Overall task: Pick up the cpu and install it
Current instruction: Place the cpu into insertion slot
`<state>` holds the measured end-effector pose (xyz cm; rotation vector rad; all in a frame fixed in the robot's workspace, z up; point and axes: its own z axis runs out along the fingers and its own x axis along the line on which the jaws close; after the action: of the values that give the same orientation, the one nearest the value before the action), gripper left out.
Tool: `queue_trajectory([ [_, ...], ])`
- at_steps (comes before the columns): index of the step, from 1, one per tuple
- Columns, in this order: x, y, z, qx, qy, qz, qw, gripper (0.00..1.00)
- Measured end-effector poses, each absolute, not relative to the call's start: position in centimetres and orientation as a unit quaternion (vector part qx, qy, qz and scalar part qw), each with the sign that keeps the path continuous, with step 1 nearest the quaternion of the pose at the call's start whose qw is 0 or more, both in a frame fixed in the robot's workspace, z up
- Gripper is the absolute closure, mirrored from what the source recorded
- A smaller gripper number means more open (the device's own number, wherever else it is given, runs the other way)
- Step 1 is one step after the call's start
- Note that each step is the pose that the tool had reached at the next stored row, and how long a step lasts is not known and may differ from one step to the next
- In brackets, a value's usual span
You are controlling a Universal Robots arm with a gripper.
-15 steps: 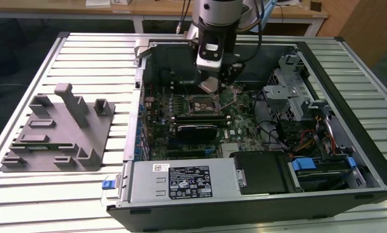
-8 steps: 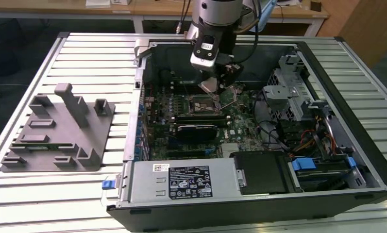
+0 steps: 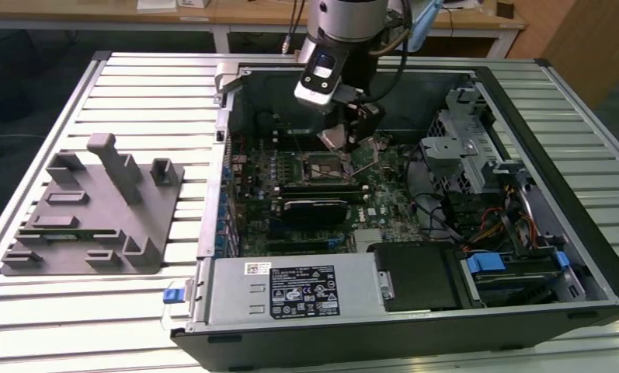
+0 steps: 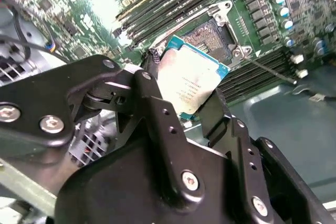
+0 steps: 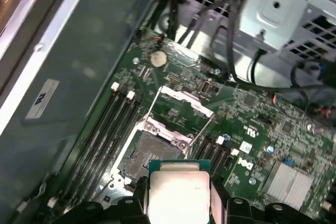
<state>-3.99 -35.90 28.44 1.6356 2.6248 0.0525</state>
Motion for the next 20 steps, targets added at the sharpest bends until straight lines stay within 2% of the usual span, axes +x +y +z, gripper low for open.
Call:
queue_trajectory([
  [20,-4.0,-35.9,27.4,0.67,0.741,0.012,0.027,0.45],
])
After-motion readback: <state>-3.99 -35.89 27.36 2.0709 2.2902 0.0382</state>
